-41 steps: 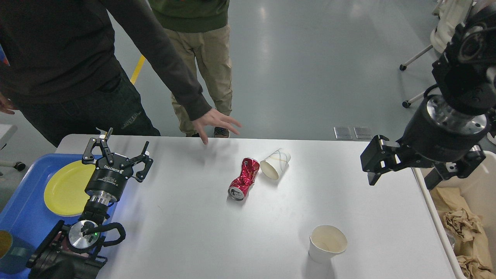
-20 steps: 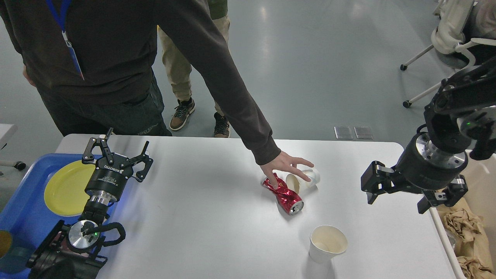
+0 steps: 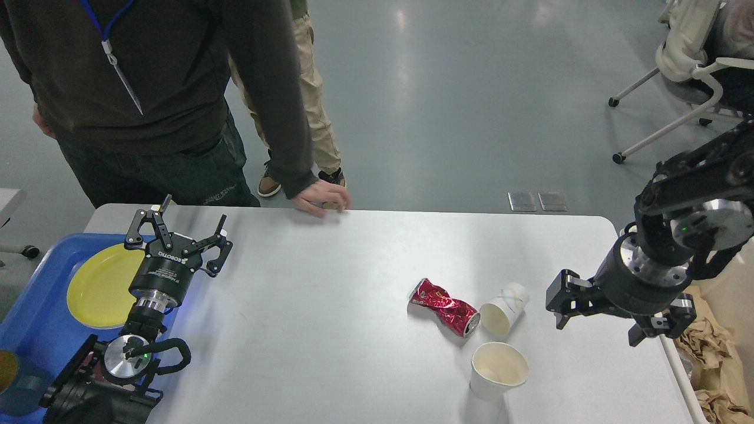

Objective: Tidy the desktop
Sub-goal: 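Lower the right gripper onto the small white cup and grasp it, then lift the small white cup and carry it over the white bin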

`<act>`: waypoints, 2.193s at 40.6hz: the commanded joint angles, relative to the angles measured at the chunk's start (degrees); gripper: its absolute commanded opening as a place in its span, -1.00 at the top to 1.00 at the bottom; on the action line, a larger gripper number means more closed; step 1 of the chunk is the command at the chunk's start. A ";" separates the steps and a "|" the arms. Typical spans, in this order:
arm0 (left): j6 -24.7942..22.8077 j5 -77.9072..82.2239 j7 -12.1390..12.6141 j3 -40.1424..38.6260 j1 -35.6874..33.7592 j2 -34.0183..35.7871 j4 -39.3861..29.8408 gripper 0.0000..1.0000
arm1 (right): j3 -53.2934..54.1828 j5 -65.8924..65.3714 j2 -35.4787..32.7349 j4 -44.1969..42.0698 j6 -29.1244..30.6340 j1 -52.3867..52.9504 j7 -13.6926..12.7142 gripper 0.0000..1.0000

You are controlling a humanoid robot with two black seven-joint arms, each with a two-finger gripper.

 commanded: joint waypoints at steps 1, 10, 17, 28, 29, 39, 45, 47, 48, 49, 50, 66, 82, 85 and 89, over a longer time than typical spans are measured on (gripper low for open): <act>0.00 0.00 0.00 0.00 -0.04 0.00 0.00 -0.92 | 2.93 0.45 -0.29 -0.07 -1.54 -2.96 -0.09 -0.87; 0.00 0.00 0.00 0.00 -0.04 0.00 0.00 -0.92 | 10.93 2.12 -0.47 -0.25 -6.02 -8.06 -0.18 -0.76; 0.00 0.00 0.00 0.00 -0.04 0.00 0.00 -0.92 | 12.78 1.59 2.42 -2.09 -14.55 -15.44 -0.26 -0.72; 0.00 0.00 0.00 0.00 -0.04 0.00 0.00 -0.92 | 13.57 1.68 6.21 -7.36 -19.03 -24.05 -0.26 -0.72; 0.00 0.00 0.00 0.00 -0.04 0.00 0.00 -0.92 | 13.57 1.77 6.38 -7.80 -19.29 -24.67 -0.26 -0.72; 0.00 0.00 0.00 0.00 -0.04 0.00 0.00 -0.92 | 13.84 2.12 8.32 -12.99 -19.38 -30.47 -0.26 -0.37; 0.00 0.00 0.00 0.00 -0.04 0.00 0.00 -0.92 | 13.84 2.21 8.14 -12.91 -18.86 -30.56 -0.26 0.71; 0.00 0.00 0.00 0.00 -0.04 0.00 0.00 -0.92 | 13.84 2.47 8.05 -12.91 -18.85 -30.65 -0.18 1.00; 0.00 0.00 0.00 0.00 -0.04 0.00 0.00 -0.92 | 13.84 2.56 8.05 -12.82 -18.86 -30.74 -0.18 1.00; 0.00 0.00 0.00 0.00 -0.04 0.00 0.00 -0.92 | 13.84 2.56 8.05 -12.82 -18.94 -30.74 -0.18 1.00; 0.00 0.00 0.00 0.00 -0.04 0.00 0.00 -0.92 | 13.84 2.56 8.05 -12.82 -18.94 -30.91 -0.18 1.00; 0.00 0.00 0.00 0.00 -0.04 -0.08 0.00 -0.92 | 13.92 4.14 7.88 -13.26 -20.88 -31.18 0.00 1.00; 0.00 0.00 0.00 0.00 -0.04 0.00 0.00 -0.92 | 12.61 6.78 4.55 -10.63 -12.64 -22.59 -0.09 1.00; 0.00 0.00 0.00 0.00 -0.04 -0.08 0.00 -0.92 | 11.21 7.74 3.92 -9.39 -9.37 -18.01 -0.09 1.00; 0.00 0.00 0.00 0.00 -0.04 0.00 0.00 -0.92 | 6.90 8.80 4.01 -7.02 -4.01 -8.78 -0.09 1.00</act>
